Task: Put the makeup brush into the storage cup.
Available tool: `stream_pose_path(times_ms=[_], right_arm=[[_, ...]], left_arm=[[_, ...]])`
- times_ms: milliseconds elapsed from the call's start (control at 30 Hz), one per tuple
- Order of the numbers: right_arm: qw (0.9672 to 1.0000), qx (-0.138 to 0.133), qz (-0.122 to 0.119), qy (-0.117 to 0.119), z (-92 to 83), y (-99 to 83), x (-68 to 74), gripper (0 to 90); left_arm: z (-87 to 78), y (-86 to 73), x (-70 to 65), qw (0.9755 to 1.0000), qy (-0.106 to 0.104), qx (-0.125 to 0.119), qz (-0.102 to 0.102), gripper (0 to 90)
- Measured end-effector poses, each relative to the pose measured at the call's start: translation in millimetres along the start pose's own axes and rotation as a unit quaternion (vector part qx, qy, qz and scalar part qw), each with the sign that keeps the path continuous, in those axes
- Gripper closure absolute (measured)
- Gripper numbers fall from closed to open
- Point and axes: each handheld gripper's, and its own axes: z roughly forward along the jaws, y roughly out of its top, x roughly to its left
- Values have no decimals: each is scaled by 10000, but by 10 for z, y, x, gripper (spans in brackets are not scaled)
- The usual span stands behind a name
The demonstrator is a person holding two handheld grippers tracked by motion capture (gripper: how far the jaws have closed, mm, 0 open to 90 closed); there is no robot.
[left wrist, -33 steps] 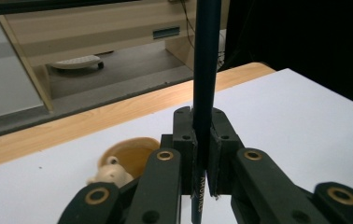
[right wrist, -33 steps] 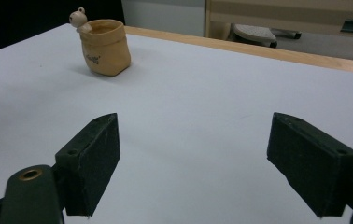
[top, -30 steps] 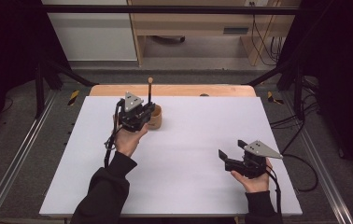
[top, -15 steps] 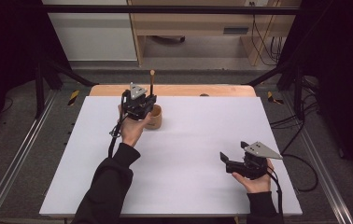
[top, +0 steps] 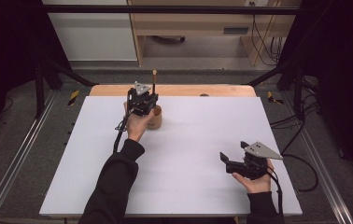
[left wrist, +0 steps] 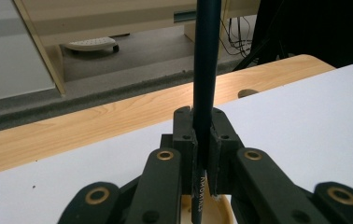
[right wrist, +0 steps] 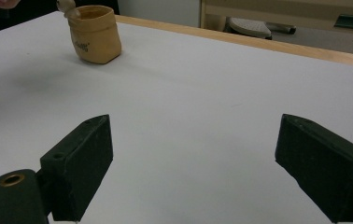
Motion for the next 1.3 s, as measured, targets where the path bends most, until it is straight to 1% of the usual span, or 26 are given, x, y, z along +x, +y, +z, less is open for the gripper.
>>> stream_pose_path(times_ms=[100, 233, 267, 333, 433, 533, 600, 800, 833, 967, 1067, 1233, 1300], right_arm=[[10000, -19, 43, 16, -4, 3, 1, 113], [10000, -26, 37, 26, -1, 1, 1, 114], [10000, -6, -9, 12, 0, -1, -3, 114], [10000, -8, 4, 27, 4, -2, 3, 114], [10000, -2, -11, 30, 7, -4, 7, 114], [10000, -6, -15, 32, 7, -4, 8, 114], [10000, -5, -17, 35, 8, -5, 9, 114], [10000, 4, -22, 43, 15, -6, 15, 114], [10000, 5, -14, 50, 15, -6, 16, 113], [10000, 13, -34, 48, 18, -7, 17, 112], [10000, 28, -28, 59, 19, -7, 19, 111], [10000, 54, -11, 71, 24, -8, 24, 106], [10000, 52, -12, 73, 22, -7, 23, 106]], left_arm=[[68, -44, 18, 10000, 55, 64, 22, 829], [97, -72, 35, 9999, 66, 144, 35, 829], [105, -79, 32, 9998, 69, 159, 51, 829], [122, -98, 15, 9999, 77, 140, 46, 828], [144, -137, 6, 9997, 100, 190, 79, 829], [168, -212, 10, 9997, 113, 203, 36, 829], [174, -229, 11, 9997, 112, 220, 18, 829], [192, -311, 9, 9995, 147, 284, 47, 828], [191, -326, 3, 9995, 147, 267, 27, 828], [188, -343, -5, 9992, 191, 331, 65, 825], [183, -355, -14, 9992, 204, 341, 28, 820], [170, -349, -48, 9990, 226, 394, 30, 769], [161, -348, -52, 9989, 239, 404, 41, 766]])
